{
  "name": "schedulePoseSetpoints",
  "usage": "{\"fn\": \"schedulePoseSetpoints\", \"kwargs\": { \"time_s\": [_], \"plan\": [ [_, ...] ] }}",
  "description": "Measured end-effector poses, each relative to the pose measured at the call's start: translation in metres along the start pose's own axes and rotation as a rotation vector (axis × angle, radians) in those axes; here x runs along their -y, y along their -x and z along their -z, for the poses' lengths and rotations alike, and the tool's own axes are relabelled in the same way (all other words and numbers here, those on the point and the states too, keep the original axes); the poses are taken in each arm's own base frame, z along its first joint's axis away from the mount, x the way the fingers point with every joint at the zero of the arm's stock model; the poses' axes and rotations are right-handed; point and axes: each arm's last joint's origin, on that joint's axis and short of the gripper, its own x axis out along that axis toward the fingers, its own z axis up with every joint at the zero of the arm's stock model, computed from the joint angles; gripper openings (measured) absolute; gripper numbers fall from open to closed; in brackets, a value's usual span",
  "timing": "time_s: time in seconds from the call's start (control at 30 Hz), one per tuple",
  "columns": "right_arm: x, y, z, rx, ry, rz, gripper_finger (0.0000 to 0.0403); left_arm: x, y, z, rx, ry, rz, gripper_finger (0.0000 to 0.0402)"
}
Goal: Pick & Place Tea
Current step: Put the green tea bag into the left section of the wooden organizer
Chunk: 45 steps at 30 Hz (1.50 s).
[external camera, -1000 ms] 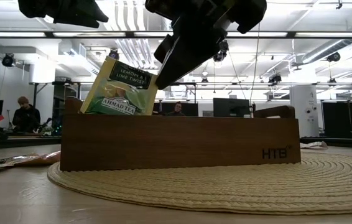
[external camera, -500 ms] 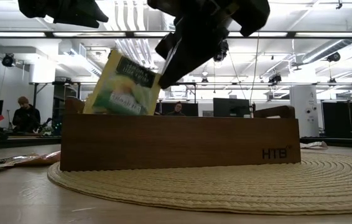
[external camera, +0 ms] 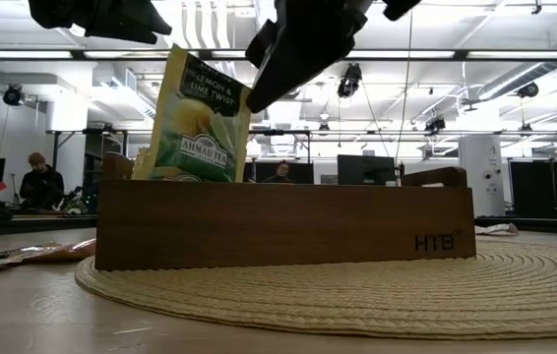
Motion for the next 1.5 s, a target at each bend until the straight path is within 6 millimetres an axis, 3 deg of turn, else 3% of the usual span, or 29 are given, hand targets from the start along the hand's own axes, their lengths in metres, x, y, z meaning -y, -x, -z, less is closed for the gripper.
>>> {"fn": "schedulePoseSetpoints", "kwargs": {
  "time_s": [0.53,1.5],
  "plan": [
    [0.013,-0.016,0.002,0.008,-0.205,0.034,0.0008,0.0,0.0,0.0,-0.001,0.004,0.002,0.0174],
    [0.018,-0.014,0.004,-0.026,-0.132,0.109,0.0012,0.0,0.0,0.0,-0.002,0.005,0.003,0.0174]
  ]
}}
